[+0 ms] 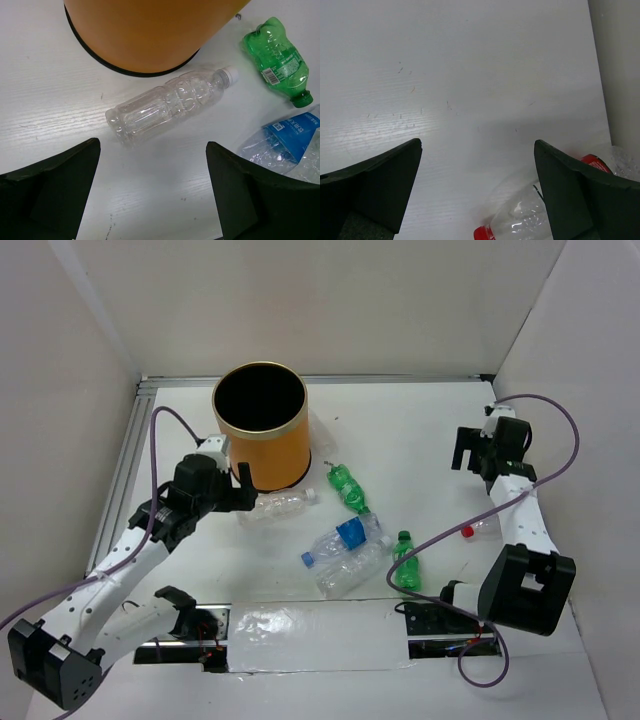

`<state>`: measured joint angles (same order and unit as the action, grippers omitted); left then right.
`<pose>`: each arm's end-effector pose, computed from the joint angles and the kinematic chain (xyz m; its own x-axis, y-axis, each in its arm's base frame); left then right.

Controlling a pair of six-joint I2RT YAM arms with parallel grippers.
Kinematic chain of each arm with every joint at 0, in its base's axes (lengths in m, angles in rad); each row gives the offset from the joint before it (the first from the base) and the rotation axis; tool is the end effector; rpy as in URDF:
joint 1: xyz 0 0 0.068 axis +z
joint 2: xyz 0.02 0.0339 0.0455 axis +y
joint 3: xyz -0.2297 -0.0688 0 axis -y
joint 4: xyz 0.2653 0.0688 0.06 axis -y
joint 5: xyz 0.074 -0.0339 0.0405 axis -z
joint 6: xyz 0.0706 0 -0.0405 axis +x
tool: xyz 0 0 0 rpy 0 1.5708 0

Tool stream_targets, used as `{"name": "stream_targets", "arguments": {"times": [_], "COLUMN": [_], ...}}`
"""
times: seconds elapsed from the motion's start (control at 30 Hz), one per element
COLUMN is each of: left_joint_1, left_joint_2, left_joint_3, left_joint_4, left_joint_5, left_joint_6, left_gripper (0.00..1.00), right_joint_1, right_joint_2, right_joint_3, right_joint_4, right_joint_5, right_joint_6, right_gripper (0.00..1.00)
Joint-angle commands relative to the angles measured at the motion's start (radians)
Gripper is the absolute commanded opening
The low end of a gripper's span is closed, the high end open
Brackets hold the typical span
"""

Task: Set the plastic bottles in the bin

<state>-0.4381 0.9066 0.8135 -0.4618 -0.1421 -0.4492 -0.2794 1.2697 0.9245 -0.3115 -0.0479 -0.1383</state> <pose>0.2491 -0.1057 0.2536 -0.5648 -0.2101 -0.7980 0.0729 0.9506 -0.3019 0.3242 -0.0895 0.2113 -0.6142 0.0330 -0.7885 0.1558 0.9845 -0.0802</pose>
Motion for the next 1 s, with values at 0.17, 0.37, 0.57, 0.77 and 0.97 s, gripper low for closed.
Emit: {"name": "stream_targets", "arguments": {"times": [0.17,0.37,0.57,0.77,0.97], "left_joint_1": [-0.048,-0.132,-0.191,-0.244,-0.321], "left_joint_2": [0.006,0.006,0.063,0.196,0.278], "left_joint_3": [-0.010,-0.043,-0.043,0.025,0.049], "left_joint_4": [0.069,0.133,0.143,0.123,0.124], "left_joint_5": [0.065,0.065,0.065,0.055,0.012], "left_joint_6": [0.033,0.085,0.119,0.129,0.129], "left_gripper": [1.00,0.98,0.57,0.83,0.88], "right_joint_1": [-0.015,-0.015,-0.015,-0.024,-0.024], "right_joint_2": [-0.021,0.026,0.080,0.134,0.132], "right_joint_3": [-0.001,0.019,0.028,0.082,0.071], "right_joint_4": [0.018,-0.008,-0.017,-0.095,-0.159], "right_joint_5": [0.006,0.113,0.209,0.417,0.532], "right_joint_6": [0.031,0.084,0.132,0.250,0.384], "right_gripper": [1.00,0.82,0.75,1.00,1.00]}}
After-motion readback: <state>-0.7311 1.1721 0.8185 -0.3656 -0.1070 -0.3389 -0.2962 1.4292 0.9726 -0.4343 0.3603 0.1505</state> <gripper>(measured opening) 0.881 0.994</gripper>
